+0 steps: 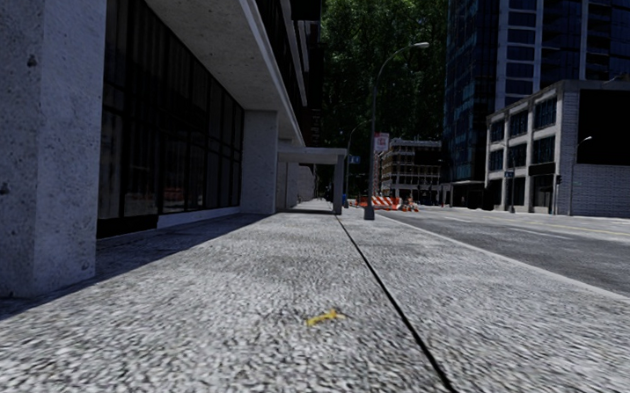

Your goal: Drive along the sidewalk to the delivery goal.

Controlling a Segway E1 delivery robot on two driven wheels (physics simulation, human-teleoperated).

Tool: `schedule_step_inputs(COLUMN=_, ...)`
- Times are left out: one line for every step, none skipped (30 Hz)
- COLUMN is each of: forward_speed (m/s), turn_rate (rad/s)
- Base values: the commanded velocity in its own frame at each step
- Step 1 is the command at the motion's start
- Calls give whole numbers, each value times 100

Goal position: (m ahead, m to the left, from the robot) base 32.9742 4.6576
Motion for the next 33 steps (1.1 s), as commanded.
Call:
schedule_step_inputs(forward_speed=200, turn_rate=0)
schedule_step_inputs(forward_speed=200, turn_rate=0)
schedule_step_inputs(forward_speed=200, turn_rate=0)
schedule_step_inputs(forward_speed=200, turn_rate=0)
schedule_step_inputs(forward_speed=200, turn_rate=0)
schedule_step_inputs(forward_speed=200, turn_rate=0)
schedule_step_inputs(forward_speed=200, turn_rate=0)
schedule_step_inputs(forward_speed=200, turn_rate=0)
schedule_step_inputs(forward_speed=200, turn_rate=0)
schedule_step_inputs(forward_speed=200, turn_rate=0)
schedule_step_inputs(forward_speed=200, turn_rate=0)
schedule_step_inputs(forward_speed=200, turn_rate=0)
schedule_step_inputs(forward_speed=200, turn_rate=0)
schedule_step_inputs(forward_speed=200, turn_rate=0)
schedule_step_inputs(forward_speed=200, turn_rate=0)
schedule_step_inputs(forward_speed=200, turn_rate=0)
schedule_step_inputs(forward_speed=200, turn_rate=0)
schedule_step_inputs(forward_speed=200, turn_rate=0)
schedule_step_inputs(forward_speed=200, turn_rate=0)
schedule_step_inputs(forward_speed=200, turn_rate=0)
schedule_step_inputs(forward_speed=200, turn_rate=0)
schedule_step_inputs(forward_speed=200, turn_rate=0)
schedule_step_inputs(forward_speed=200, turn_rate=0)
schedule_step_inputs(forward_speed=200, turn_rate=0)
schedule_step_inputs(forward_speed=200, turn_rate=0)
schedule_step_inputs(forward_speed=200, turn_rate=0)
schedule_step_inputs(forward_speed=200, turn_rate=0)
schedule_step_inputs(forward_speed=200, turn_rate=0)
schedule_step_inputs(forward_speed=200, turn_rate=0)
schedule_step_inputs(forward_speed=200, turn_rate=0)
schedule_step_inputs(forward_speed=200, turn_rate=0)
schedule_step_inputs(forward_speed=200, turn_rate=0)
schedule_step_inputs(forward_speed=200, turn_rate=0)
